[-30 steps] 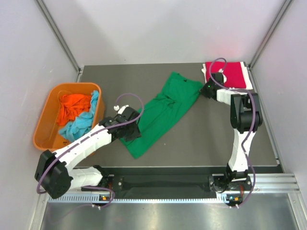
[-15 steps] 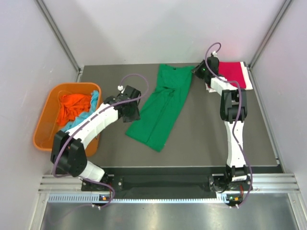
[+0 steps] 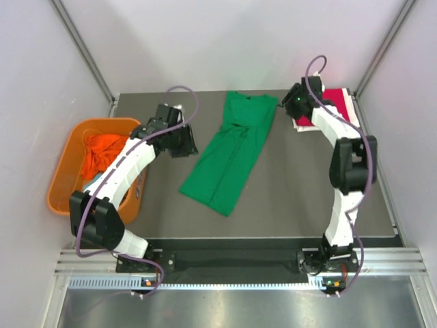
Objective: Fold and stack the t-shirts
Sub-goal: Fold the tshirt
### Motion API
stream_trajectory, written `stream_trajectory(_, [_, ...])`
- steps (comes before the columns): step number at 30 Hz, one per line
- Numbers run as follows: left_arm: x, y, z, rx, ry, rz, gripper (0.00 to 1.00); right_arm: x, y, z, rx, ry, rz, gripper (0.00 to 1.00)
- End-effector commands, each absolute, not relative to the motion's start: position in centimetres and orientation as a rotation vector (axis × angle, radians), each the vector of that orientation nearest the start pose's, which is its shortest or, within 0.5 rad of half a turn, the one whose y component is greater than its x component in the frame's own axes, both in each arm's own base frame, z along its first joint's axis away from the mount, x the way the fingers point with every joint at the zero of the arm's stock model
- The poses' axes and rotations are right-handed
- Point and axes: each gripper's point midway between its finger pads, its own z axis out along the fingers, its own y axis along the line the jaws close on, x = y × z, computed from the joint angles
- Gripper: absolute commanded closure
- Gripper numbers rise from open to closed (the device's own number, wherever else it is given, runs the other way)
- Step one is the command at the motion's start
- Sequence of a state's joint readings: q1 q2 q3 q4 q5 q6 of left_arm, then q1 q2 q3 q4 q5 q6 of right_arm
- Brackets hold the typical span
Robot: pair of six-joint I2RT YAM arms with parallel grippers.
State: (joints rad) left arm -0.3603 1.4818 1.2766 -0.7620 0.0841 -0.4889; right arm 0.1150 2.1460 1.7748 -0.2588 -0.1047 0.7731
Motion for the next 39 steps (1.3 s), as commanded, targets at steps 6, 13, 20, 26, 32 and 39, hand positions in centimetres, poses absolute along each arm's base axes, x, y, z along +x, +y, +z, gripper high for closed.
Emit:
stream_trajectory(6, [38.0, -16.3, 27.3, -0.177, 2.259, -0.809, 0.55, 35.7, 16.7, 11.7, 0.917, 2.394, 0.430, 0.46])
stream_trajectory(13, [38.9, -13.8, 26.6, -0.219, 2.265, -0.754, 0.55, 23.4, 24.7, 9.5, 0.844, 2.496, 0.650, 0.47])
stream_trajectory(20, [37.4, -13.4, 22.4, -0.220, 2.353, -0.738, 0.56, 17.9, 31.1, 6.1, 0.829, 2.655, 0.733, 0.50])
stream_trajectory(26, [36.9, -12.6, 22.5, -0.205, 2.350, -0.677, 0.56, 17.5, 33.2, 4.8, 0.826, 2.681, 0.725, 0.52])
stream_trajectory(32, [36.5, -12.8, 22.0, -0.215, 2.355, -0.695, 0.56, 17.6, 34.0, 4.4, 0.828, 2.683, 0.722, 0.53])
stream_trajectory(39, [35.4, -11.8, 19.9, -0.206, 2.389, -0.622, 0.56, 17.8, 34.4, 4.2, 0.830, 2.683, 0.697, 0.53])
